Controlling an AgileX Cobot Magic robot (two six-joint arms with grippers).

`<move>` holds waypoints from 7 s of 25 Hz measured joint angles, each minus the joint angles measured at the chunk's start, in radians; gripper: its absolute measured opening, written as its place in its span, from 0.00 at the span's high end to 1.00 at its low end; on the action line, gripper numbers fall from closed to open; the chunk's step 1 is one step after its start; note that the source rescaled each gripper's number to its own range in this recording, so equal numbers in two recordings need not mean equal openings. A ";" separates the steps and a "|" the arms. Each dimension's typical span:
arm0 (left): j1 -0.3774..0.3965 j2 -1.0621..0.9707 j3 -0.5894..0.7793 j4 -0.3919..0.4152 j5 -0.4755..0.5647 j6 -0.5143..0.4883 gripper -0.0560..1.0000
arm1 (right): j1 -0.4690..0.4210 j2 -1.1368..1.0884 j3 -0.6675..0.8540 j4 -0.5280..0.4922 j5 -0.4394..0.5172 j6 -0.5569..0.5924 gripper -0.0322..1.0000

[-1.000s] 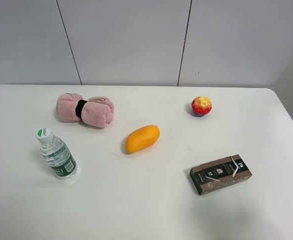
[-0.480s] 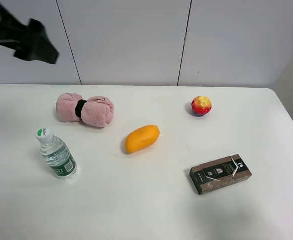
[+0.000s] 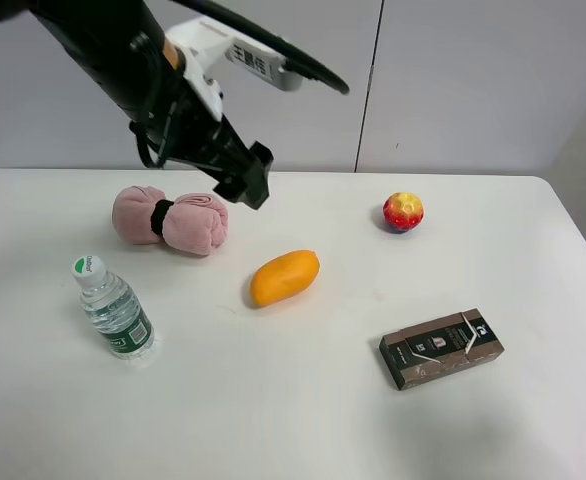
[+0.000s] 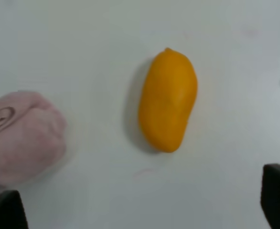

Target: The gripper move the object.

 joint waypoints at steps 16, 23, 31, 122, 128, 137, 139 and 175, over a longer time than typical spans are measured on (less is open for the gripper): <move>-0.052 0.333 -0.002 0.007 -0.257 0.051 0.00 | 0.000 0.000 0.000 0.000 0.000 0.000 0.00; -0.052 0.409 -0.002 0.000 -0.304 0.052 0.00 | 0.000 0.000 0.000 0.000 0.000 0.000 0.00; -0.052 0.492 -0.002 -0.005 -0.384 0.054 0.00 | 0.000 0.000 0.000 0.000 0.000 0.000 0.00; 0.652 0.076 0.764 0.000 -0.815 0.049 0.93 | 0.000 0.000 0.000 0.000 0.000 0.000 0.00; 0.682 0.080 0.745 -0.096 -0.820 -0.045 0.93 | 0.000 0.000 0.000 0.000 0.000 0.000 0.00; 0.693 0.081 0.734 -0.107 -0.824 -0.105 0.93 | 0.000 0.000 0.000 0.000 0.000 0.000 0.00; 0.701 0.091 0.733 -0.107 -0.830 -0.105 0.93 | 0.000 0.000 0.000 0.000 0.000 0.000 0.00; 0.631 -0.496 0.605 0.011 -0.347 -0.071 0.01 | 0.000 0.000 0.000 0.000 0.000 0.000 0.00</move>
